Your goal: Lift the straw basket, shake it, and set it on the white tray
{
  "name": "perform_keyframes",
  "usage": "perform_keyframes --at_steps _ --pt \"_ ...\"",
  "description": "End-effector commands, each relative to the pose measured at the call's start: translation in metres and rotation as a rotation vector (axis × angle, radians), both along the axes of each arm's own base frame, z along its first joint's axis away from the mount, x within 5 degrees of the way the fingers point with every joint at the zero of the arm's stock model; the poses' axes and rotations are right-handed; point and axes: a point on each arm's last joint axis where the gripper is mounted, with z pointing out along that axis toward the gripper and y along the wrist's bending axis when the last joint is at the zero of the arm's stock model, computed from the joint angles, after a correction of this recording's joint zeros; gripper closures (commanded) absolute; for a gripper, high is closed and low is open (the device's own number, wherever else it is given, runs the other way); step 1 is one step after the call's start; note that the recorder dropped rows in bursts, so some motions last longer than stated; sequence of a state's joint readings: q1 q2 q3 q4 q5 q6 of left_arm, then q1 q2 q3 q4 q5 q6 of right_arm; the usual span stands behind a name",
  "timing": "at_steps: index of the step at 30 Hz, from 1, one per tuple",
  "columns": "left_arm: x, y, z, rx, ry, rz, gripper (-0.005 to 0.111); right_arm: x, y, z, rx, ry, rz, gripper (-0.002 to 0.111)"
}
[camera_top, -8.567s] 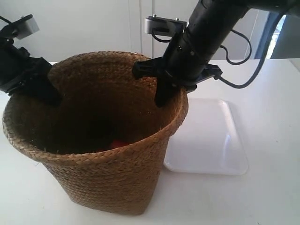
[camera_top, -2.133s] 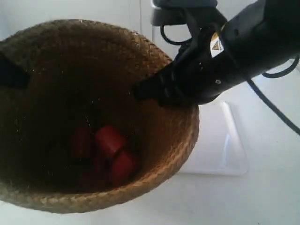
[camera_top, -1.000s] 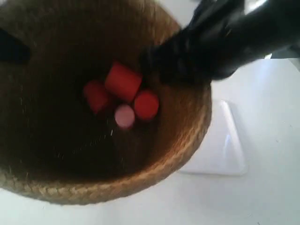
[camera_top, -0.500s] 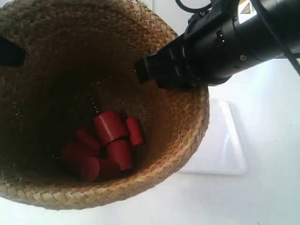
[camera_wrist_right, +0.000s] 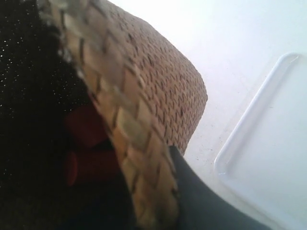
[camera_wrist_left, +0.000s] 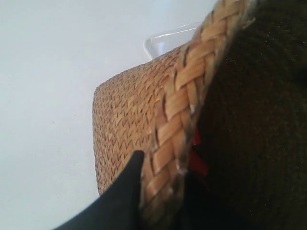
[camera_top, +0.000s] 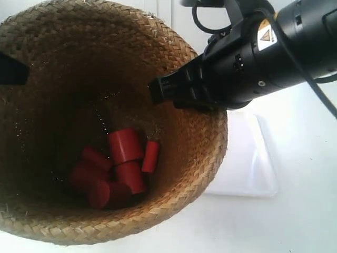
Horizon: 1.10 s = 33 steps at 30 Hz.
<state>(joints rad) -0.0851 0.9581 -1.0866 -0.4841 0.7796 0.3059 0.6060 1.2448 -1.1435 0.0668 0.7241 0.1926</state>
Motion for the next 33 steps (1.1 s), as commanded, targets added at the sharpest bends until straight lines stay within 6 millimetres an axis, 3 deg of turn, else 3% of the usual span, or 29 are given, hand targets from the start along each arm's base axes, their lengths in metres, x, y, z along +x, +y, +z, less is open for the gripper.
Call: perform_keyframes --at_steps 1,9,17,19,21,23,24,25,26,28,30,33 --pt "-0.005 -0.003 0.002 -0.036 -0.016 -0.017 0.107 -0.001 -0.002 -0.002 -0.022 -0.006 0.004 0.108" --pt "-0.003 -0.003 -0.012 -0.037 0.009 -0.004 0.107 0.000 -0.001 -0.012 0.021 0.012 -0.040 0.108" --pt "0.000 -0.002 -0.010 -0.036 -0.037 0.013 0.107 0.004 -0.003 -0.009 0.006 -0.040 -0.049 0.108" --pt "-0.005 -0.004 0.004 -0.074 -0.057 -0.005 0.107 -0.001 -0.005 0.013 0.049 -0.078 -0.054 0.108" --pt "-0.024 -0.008 0.037 -0.122 -0.136 -0.063 0.107 -0.019 -0.014 0.063 0.152 -0.177 -0.028 0.108" --pt "-0.051 -0.009 0.075 -0.127 -0.282 -0.134 0.107 -0.050 -0.024 0.112 0.235 -0.319 0.078 0.108" --pt "-0.056 -0.007 0.080 -0.085 -0.333 -0.132 0.107 -0.054 -0.028 0.113 0.209 -0.363 0.088 0.108" --pt "-0.046 -0.001 0.068 -0.015 -0.335 -0.078 0.107 -0.048 -0.029 0.100 0.173 -0.360 0.044 0.108" --pt "-0.027 0.003 0.047 0.004 -0.244 -0.003 0.107 -0.029 -0.025 0.063 0.096 -0.244 -0.050 0.108" --pt "-0.009 0.007 0.022 -0.014 -0.040 0.097 0.107 -0.012 -0.022 0.024 -0.063 -0.054 -0.090 0.108" --pt "-0.007 0.005 0.021 0.012 -0.053 0.047 0.107 -0.009 -0.016 0.014 -0.098 -0.010 -0.053 0.108" --pt "-0.007 0.000 0.026 -0.043 -0.090 0.020 0.107 -0.010 -0.014 0.021 -0.051 -0.046 -0.047 0.108"
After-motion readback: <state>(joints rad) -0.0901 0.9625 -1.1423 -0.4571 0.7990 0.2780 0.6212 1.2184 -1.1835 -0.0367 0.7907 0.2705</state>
